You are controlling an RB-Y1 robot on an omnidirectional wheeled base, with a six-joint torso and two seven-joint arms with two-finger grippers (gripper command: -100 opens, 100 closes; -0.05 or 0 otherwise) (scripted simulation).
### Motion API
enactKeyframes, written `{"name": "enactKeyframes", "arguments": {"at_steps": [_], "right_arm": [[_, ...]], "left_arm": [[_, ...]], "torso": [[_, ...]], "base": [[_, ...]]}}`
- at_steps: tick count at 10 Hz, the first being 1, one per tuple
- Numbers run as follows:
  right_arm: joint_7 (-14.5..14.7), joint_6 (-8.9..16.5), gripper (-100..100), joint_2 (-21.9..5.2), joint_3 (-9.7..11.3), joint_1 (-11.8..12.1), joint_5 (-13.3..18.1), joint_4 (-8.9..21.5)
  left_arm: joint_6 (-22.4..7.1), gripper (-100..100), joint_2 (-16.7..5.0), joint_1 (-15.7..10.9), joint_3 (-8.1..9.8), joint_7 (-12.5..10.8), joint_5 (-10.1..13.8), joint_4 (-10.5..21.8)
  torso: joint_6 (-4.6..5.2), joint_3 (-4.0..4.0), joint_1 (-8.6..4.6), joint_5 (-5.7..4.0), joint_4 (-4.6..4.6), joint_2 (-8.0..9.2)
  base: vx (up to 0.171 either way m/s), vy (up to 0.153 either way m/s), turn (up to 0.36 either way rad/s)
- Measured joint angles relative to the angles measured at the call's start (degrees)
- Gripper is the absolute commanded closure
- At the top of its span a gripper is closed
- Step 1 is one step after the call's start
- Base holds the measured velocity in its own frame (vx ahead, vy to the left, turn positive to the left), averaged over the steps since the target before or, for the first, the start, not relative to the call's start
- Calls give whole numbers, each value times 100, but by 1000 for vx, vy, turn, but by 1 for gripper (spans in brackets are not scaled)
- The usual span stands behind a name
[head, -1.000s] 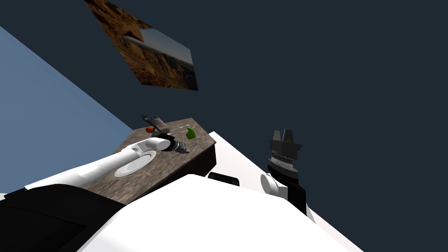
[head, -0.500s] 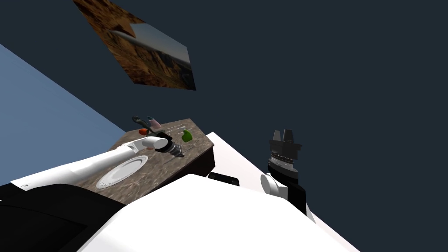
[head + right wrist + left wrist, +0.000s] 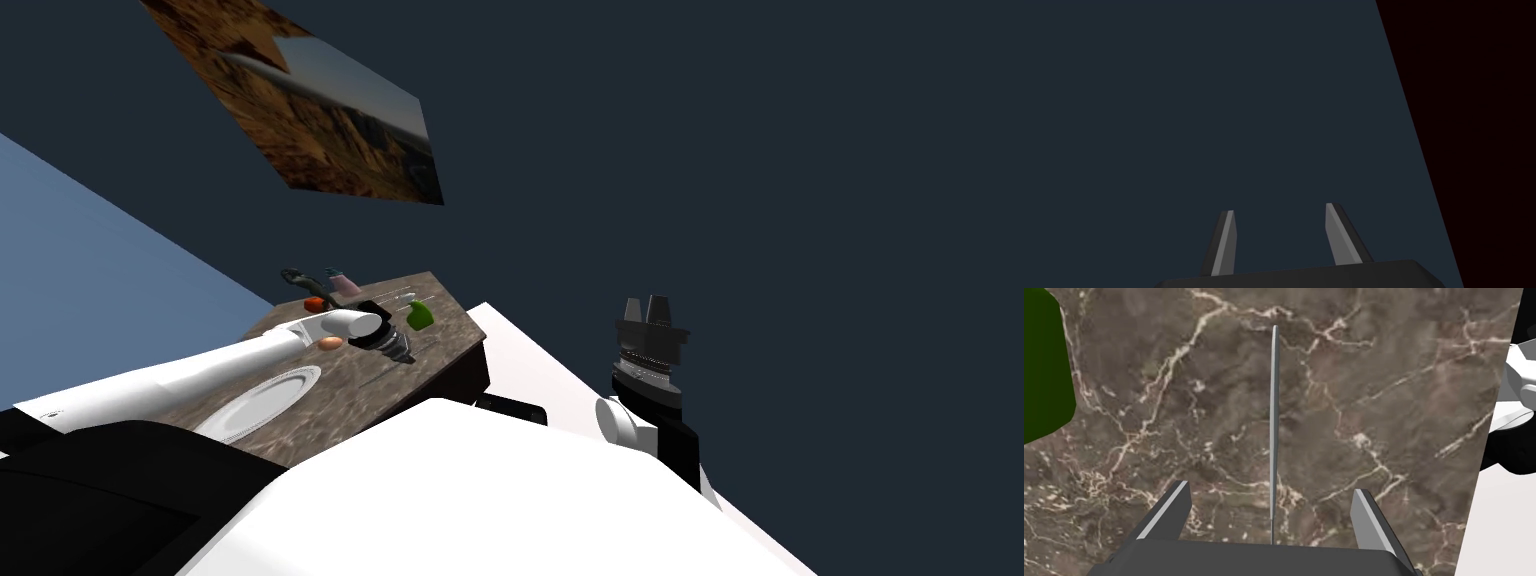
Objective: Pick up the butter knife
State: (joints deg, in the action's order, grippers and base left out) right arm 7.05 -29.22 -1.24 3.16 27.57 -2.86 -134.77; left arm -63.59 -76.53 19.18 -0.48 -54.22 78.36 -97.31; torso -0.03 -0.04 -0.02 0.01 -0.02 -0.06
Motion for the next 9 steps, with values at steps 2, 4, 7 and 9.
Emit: {"name": "enactKeyframes", "arguments": {"at_steps": [2,4,7,9], "right_arm": [[0,0,0,0,0,0,0,0],[0,0,0,0,0,0,0,0],[0,0,0,0,0,0,0,0],[0,0,0,0,0,0,0,0]], "left_arm": [[83,-100,194,12,-68,75,-149,127],[133,100,294,-15,-113,158,-211,231],[126,100,301,-11,-111,133,-198,236],[124,0,299,-11,-113,138,-200,233]], "torso": [[-1,2,-3,0,1,2],[0,3,-1,-1,2,6],[9,6,9,2,3,9],[7,6,13,3,3,8]], "base": [[20,-14,-33],[4,-2,-2],[0,-1,5],[0,0,0]]}}
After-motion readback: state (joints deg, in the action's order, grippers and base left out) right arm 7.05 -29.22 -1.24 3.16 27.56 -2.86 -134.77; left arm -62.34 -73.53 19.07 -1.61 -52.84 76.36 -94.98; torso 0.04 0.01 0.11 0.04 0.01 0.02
